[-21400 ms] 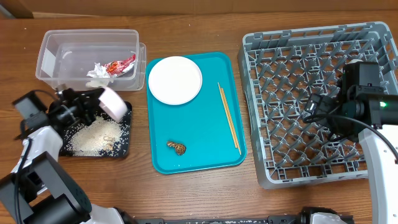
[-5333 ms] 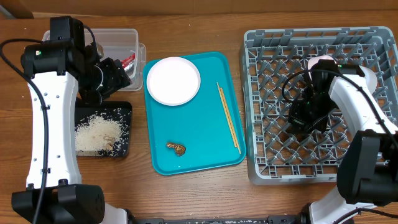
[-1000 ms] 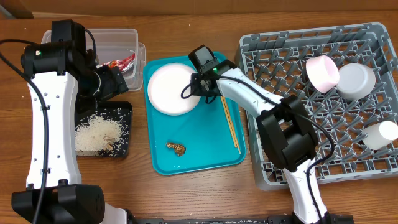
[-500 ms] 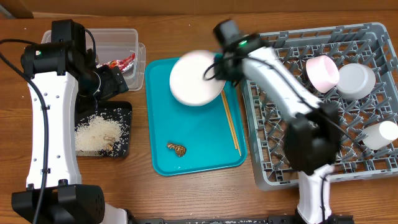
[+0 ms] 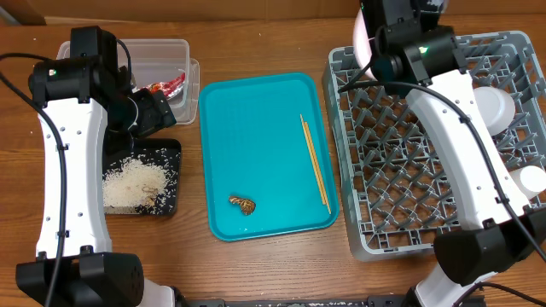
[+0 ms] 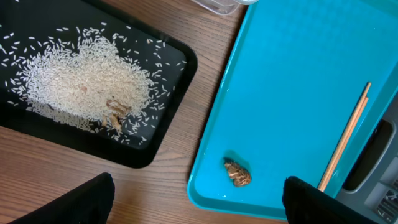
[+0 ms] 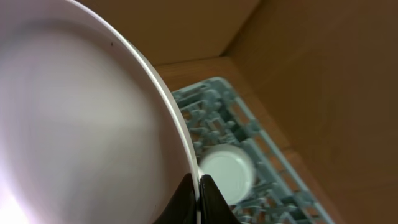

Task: Sort waste into correct bins and load items into the dishwasher
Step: 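Carry the white plate into the rack and stand it upright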

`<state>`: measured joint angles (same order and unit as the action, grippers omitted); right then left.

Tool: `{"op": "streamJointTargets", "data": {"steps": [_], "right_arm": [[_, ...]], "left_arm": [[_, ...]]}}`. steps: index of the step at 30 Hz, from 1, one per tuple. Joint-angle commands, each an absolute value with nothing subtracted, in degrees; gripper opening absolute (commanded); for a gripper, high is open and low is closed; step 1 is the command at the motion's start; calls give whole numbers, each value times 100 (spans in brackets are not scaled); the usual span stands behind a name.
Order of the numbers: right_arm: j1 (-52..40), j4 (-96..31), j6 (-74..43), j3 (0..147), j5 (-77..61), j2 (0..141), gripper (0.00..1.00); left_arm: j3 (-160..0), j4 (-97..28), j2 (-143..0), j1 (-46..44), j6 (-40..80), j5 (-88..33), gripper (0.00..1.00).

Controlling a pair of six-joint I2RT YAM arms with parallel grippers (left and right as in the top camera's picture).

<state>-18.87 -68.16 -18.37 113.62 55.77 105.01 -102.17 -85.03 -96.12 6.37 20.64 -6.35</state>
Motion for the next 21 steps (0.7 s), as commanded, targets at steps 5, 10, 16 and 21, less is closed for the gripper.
{"op": "streamJointTargets", "data": {"steps": [5,10,16,21], "right_arm": [[-1861,-6759,-2370,10589,6770,10556,4],[-1826,-6733,-2895,9988,7065,10556,4],[-1754,-6552,-3028,9566,7236,10556,4],[-1754,-6477,-3030,9299,6886,10558,4]], "left_arm": [[-10359,-8530,-9480,598,1970,-578,88],[-10359,-8532,-9480,598,1973,-580,88],[-10359,-8532,-9480,598,1973,-580,88],[-10359,-8549,-9480,598,1973,-580,88]]}}
